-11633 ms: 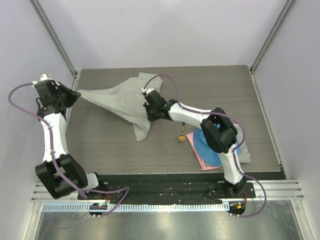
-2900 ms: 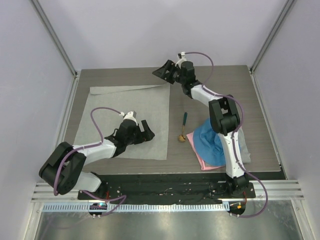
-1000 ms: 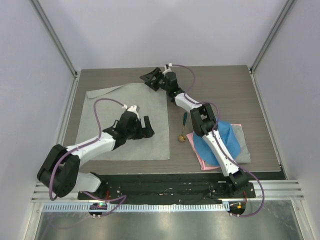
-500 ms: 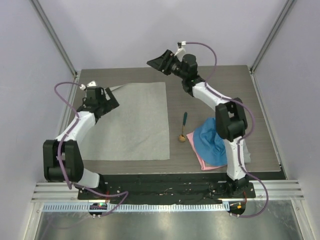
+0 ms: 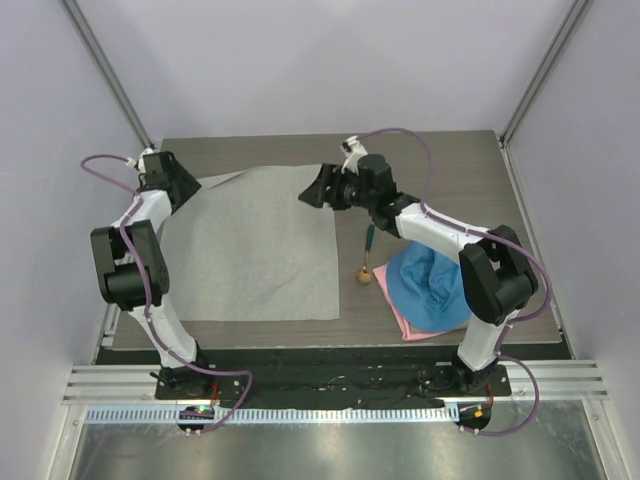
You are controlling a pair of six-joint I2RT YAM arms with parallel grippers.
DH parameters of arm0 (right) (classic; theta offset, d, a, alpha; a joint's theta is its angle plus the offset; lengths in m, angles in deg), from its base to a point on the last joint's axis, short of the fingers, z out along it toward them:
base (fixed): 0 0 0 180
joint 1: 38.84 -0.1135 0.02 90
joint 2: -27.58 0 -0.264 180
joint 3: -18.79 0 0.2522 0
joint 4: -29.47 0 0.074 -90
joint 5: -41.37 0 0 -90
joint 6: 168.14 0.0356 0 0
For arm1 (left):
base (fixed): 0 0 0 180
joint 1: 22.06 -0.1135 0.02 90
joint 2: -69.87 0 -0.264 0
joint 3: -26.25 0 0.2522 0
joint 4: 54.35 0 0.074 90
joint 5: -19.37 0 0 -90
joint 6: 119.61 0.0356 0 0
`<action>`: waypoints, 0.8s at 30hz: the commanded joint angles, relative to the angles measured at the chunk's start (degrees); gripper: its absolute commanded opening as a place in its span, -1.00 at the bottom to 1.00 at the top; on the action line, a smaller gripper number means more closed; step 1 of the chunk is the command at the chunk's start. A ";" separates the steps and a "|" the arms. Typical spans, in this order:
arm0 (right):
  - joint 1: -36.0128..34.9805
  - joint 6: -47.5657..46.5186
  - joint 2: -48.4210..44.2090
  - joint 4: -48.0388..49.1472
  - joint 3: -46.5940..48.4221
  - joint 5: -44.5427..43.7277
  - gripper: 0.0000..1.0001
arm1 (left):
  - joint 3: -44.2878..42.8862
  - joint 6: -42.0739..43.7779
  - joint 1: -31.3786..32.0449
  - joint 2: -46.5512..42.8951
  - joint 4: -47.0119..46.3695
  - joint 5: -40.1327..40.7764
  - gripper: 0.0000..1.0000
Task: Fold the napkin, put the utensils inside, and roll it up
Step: Flatten the napkin out
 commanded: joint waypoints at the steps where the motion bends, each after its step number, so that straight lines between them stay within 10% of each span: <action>1: -5.22 -4.91 -2.07 -7.34 -2.55 -3.66 0.54 | -7.56 1.34 -1.96 4.63 -0.31 0.78 0.22; 24: -10.86 1.42 -2.33 -7.43 -6.60 -5.77 0.54 | -25.86 1.43 -5.47 22.91 5.24 -3.97 -0.06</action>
